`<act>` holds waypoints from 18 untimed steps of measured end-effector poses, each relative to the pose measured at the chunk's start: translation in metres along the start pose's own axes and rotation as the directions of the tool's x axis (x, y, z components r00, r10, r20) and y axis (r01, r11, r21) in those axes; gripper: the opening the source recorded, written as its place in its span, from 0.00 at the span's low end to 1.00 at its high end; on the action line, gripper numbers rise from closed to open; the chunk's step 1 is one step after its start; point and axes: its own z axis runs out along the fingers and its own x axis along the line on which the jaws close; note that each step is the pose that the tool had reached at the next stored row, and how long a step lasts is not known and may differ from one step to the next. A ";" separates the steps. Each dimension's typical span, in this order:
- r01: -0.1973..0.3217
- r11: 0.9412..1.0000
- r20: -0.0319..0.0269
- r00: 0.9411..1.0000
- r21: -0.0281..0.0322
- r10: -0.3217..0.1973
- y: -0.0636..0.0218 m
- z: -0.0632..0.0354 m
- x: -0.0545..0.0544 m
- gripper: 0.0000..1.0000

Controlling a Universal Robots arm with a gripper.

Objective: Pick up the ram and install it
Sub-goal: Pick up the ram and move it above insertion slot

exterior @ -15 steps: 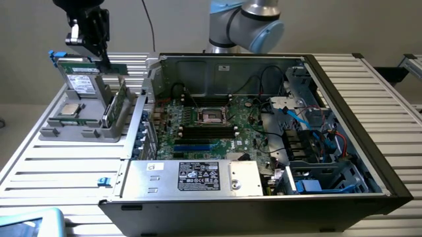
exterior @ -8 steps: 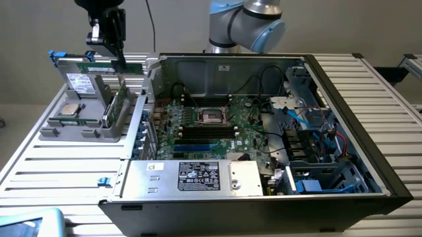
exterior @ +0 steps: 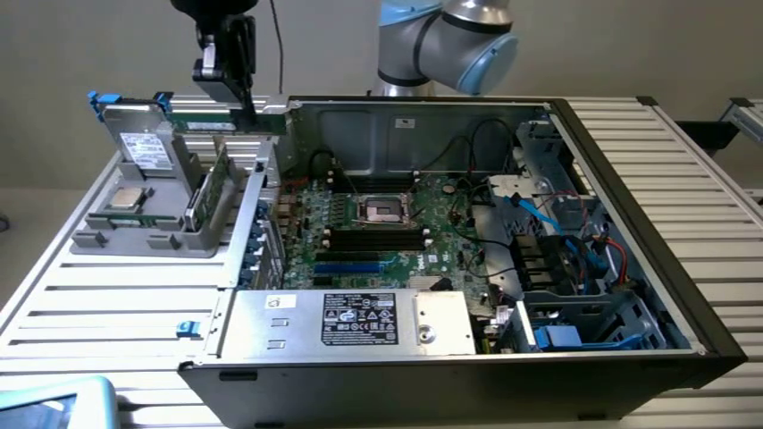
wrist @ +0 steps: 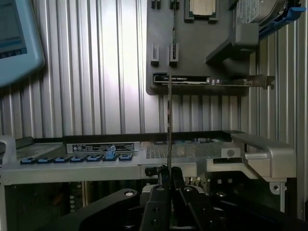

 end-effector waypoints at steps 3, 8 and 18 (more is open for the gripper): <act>0.000 1.000 0.000 1.000 0.003 0.000 -0.0134 -0.0004 -0.001 0.13; 0.000 1.000 0.000 1.000 0.004 0.000 -0.0358 -0.0010 -0.002 0.13; 0.000 1.000 0.000 1.000 0.004 0.000 -0.0814 -0.0018 -0.003 0.13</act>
